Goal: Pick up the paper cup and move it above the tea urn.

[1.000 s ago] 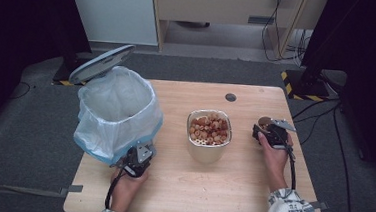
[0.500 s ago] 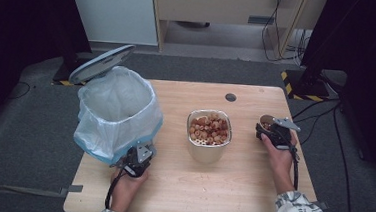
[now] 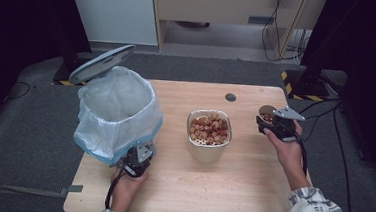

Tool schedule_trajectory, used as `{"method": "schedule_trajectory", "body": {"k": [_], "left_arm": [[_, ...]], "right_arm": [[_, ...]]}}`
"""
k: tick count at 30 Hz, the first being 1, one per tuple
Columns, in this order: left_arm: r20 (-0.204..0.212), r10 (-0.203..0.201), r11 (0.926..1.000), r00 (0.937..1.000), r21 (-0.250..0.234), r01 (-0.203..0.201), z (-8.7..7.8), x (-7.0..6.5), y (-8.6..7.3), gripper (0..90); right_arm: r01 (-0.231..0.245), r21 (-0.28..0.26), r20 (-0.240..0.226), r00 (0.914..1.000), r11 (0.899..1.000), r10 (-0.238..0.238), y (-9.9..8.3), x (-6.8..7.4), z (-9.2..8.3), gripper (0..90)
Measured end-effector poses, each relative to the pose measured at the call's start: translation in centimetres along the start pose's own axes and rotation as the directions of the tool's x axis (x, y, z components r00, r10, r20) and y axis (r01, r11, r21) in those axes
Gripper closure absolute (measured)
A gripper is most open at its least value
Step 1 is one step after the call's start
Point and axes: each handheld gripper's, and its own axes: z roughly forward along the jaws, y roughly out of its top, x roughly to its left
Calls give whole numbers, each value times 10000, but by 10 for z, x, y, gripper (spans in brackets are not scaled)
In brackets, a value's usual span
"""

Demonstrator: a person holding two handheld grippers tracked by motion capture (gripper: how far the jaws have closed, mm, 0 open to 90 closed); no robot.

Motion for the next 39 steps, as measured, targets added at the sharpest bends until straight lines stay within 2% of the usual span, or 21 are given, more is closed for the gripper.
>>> {"method": "schedule_trajectory", "body": {"k": [1,4,5,7,8,9,10,13,14,17,22,28,30,39], "left_arm": [[0,0,10000,10000,0,0,0,0,0,881],[1,4,10000,10000,-3,-4,0,0,0,881],[9,-40,10000,10000,-29,40,0,0,0,881],[0,6,10000,10000,-4,-6,0,0,0,881],[2,6,10000,10000,-3,-6,0,0,0,881],[2,6,10000,10000,-3,-6,0,0,0,881],[-1,4,10000,10000,-2,-4,0,0,0,881],[0,12,10000,10000,-2,-12,0,0,0,881],[0,8,10000,10000,-4,-8,0,0,0,881],[-7,14,10000,10000,-3,-14,0,0,0,881],[2,8,10000,10000,-3,-8,0,0,0,881],[4,5,10000,10000,-2,-5,0,0,0,881],[5,0,10000,10000,-4,0,0,0,0,881],[4,7,10000,10000,-2,-7,0,0,0,881]], "right_arm": [[0,0,0,10000,10000,0,0,0,0,326],[513,-13,-245,9984,9987,-514,9,1,0,327],[821,-23,-378,9959,9966,-821,15,2,-1,328],[949,-37,-432,9945,9955,-950,18,2,-1,328],[1276,-95,-526,9904,9918,-1280,25,3,-2,329],[1276,-95,-526,9904,9918,-1280,25,3,-2,329],[1529,-177,-604,9863,9881,-1537,31,3,-4,328],[1716,-270,-674,9826,9848,-1731,37,4,-5,328],[1967,-340,-695,9776,9799,-1987,43,5,-6,328],[2154,-411,-751,9731,9757,-2180,47,6,-6,329],[2688,-540,-932,9575,9617,-2729,61,10,-8,331],[2950,-610,-997,9488,9536,-2998,70,12,-9,331],[3107,-653,-1016,9433,9483,-3161,76,14,-11,331],[3301,-720,-1042,9360,9412,-3363,87,16,-14,331]]}}
